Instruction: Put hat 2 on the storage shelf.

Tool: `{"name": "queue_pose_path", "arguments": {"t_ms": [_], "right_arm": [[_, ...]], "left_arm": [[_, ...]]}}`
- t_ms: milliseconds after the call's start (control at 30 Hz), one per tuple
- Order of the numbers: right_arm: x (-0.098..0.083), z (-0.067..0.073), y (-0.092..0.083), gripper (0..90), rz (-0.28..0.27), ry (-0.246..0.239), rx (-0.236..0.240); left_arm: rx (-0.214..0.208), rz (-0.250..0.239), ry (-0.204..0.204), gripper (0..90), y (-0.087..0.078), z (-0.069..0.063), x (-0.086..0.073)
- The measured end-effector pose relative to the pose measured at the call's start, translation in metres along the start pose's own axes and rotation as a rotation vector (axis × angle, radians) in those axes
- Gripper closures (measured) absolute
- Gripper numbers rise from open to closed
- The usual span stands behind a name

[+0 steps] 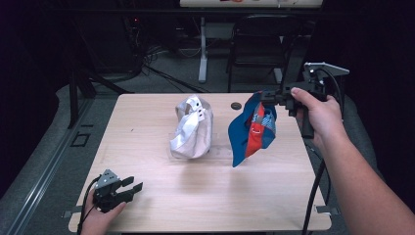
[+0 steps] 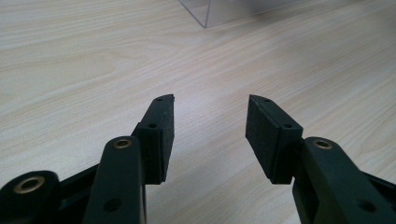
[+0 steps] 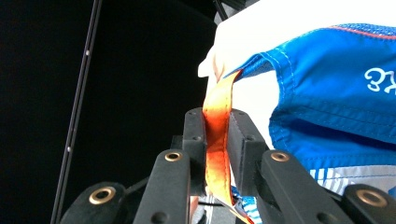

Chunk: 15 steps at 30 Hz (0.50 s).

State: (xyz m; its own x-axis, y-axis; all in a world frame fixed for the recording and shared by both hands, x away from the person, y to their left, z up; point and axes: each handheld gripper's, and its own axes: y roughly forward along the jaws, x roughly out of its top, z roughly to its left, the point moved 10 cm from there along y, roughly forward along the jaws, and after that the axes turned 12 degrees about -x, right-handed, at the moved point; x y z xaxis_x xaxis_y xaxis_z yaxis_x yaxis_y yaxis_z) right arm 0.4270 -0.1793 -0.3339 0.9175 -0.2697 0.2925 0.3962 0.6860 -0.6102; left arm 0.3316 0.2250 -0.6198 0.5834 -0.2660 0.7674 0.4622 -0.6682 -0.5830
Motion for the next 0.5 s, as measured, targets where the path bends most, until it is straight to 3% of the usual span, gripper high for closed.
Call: {"name": "queue_pose_path", "arguments": {"t_ms": [267, 500], "right_arm": [[0.019, 0.006, 0.014, 78.4, -0.027, 0.013, -0.026], [0.029, 0.001, 0.024, 78.4, -0.028, 0.021, -0.046]], "left_arm": [[-0.001, 0.003, 0.003, 52.3, 0.000, 0.001, 0.000], [-0.001, 0.001, 0.003, 52.3, -0.002, 0.002, 0.000]]}}
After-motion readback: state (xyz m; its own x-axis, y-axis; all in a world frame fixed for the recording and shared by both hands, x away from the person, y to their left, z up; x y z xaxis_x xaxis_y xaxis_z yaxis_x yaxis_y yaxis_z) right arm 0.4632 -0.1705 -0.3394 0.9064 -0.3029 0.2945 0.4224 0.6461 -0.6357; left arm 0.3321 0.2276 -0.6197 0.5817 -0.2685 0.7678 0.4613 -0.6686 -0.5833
